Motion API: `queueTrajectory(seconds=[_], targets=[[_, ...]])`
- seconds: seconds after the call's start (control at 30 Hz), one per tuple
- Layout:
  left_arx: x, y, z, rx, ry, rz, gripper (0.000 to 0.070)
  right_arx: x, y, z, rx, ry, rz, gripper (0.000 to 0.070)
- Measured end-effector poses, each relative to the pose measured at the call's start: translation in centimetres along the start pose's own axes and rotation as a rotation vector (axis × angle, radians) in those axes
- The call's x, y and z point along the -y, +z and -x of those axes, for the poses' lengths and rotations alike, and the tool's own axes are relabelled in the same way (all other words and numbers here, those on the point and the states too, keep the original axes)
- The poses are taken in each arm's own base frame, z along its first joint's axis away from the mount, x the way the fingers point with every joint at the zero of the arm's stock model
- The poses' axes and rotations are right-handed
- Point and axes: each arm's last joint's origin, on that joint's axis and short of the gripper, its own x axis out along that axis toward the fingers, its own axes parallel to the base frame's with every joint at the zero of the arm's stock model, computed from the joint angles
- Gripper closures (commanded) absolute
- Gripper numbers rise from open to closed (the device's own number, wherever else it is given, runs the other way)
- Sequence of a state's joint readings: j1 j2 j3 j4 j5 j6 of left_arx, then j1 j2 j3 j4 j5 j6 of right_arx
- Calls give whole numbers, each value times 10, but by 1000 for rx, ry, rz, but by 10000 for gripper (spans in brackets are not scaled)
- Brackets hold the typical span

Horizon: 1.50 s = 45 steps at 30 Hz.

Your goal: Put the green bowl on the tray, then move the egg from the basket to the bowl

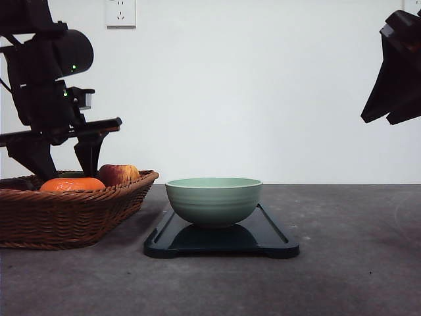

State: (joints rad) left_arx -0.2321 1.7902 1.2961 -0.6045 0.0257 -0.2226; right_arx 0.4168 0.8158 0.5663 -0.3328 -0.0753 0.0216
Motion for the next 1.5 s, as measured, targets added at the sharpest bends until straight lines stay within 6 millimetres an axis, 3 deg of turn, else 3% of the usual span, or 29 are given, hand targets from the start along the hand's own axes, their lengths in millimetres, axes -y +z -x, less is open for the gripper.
queueTrajectory(seconds=[0.53, 0.6, 0.7, 0.73, 1.07, 1.17, 1.37, 1.5], targets=[[1, -4, -18, -48, 9, -1, 355, 0, 0, 0, 1, 0, 0, 435], [1, -4, -18, -48, 9, -2, 376, 0, 0, 0, 1, 0, 0, 435], [2, -4, -18, -48, 8, -3, 520, 0, 0, 0, 1, 0, 0, 435], [2, -4, -18, -48, 8, -3, 538, 0, 0, 0, 1, 0, 0, 435], [2, -3, -15, -48, 8, -6, 552, 0, 0, 0, 0, 0, 0, 435], [2, -3, -2, -33, 5, -14, 552, 0, 0, 0, 0, 0, 0, 435], [7, -4, 58, 74, -26, -67, 552, 0, 0, 0, 0, 0, 0, 435], [16, -9, 82, 102, -77, -131, 553, 0, 0, 0, 0, 0, 0, 435]])
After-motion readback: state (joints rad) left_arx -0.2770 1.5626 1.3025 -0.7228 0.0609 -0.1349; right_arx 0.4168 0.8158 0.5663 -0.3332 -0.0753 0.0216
